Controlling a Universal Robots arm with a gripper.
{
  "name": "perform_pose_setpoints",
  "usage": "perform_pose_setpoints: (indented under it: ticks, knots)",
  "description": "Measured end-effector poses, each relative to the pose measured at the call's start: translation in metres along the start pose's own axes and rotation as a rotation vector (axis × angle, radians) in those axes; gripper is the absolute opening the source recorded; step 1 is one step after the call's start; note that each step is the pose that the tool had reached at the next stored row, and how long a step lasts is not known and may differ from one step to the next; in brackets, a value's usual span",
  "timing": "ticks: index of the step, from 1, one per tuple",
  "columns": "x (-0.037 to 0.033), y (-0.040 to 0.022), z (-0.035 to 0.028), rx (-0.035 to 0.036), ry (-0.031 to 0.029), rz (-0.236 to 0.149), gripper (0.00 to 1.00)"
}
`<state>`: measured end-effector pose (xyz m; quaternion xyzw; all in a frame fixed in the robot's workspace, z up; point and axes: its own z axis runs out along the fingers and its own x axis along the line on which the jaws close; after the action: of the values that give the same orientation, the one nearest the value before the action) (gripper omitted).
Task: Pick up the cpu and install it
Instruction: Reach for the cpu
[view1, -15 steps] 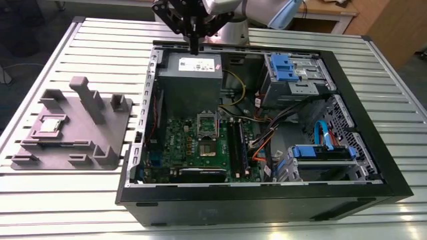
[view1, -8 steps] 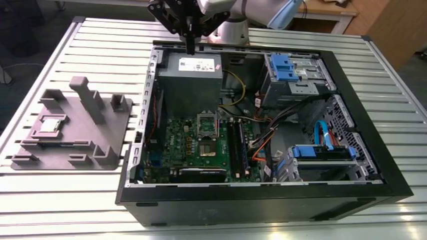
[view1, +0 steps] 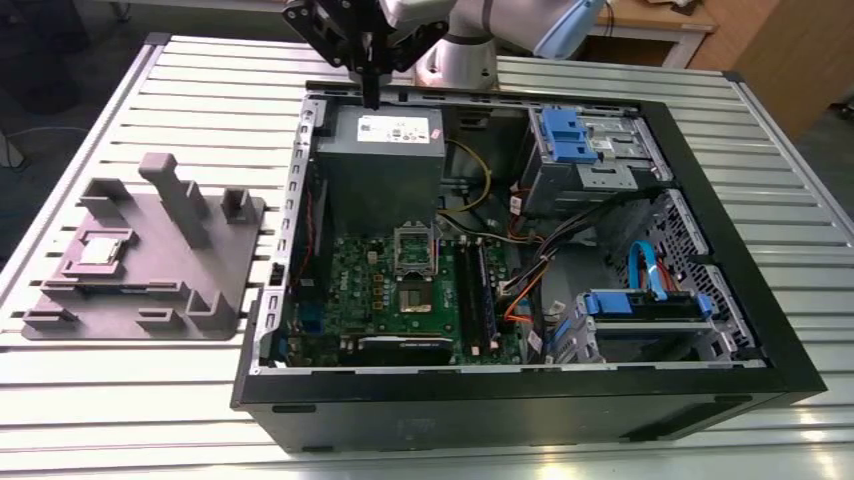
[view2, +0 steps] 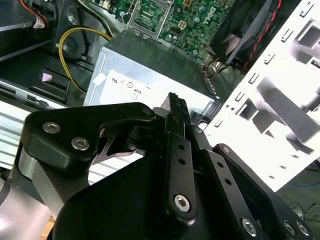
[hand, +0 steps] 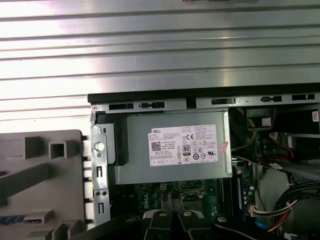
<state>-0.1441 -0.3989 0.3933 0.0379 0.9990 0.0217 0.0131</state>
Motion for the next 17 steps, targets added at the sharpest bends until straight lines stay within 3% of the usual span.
perform_pose_setpoints:
  ticks: [17]
  knots:
    - [0.027, -0.002, -0.0007, 0.0, -0.0006, 0.0, 0.1]
